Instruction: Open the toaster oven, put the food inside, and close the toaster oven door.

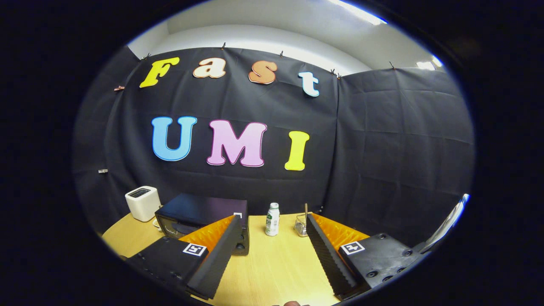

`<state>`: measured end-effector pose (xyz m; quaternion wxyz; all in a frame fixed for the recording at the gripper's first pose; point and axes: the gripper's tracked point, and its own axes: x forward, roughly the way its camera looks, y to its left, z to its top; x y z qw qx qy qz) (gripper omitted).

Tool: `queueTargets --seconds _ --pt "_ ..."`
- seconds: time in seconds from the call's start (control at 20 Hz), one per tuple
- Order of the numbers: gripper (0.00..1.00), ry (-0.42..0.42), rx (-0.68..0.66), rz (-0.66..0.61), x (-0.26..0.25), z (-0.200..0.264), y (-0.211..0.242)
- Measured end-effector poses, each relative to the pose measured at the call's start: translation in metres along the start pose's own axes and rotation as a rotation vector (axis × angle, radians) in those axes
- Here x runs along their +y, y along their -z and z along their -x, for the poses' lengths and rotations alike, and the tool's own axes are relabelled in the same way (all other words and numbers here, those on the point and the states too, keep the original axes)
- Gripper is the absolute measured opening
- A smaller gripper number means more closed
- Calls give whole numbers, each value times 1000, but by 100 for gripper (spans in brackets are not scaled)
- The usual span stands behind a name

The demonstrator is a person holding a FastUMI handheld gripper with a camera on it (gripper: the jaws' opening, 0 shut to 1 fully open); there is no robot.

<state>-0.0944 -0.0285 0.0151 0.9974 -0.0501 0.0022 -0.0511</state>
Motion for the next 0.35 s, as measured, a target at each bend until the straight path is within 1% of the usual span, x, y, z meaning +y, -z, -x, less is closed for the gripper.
queueTargets --seconds 0.15,0.35 --pt "98 10 -5 -33 -3 0 -6" --pt "99 6 -7 -28 -2 -2 -6"
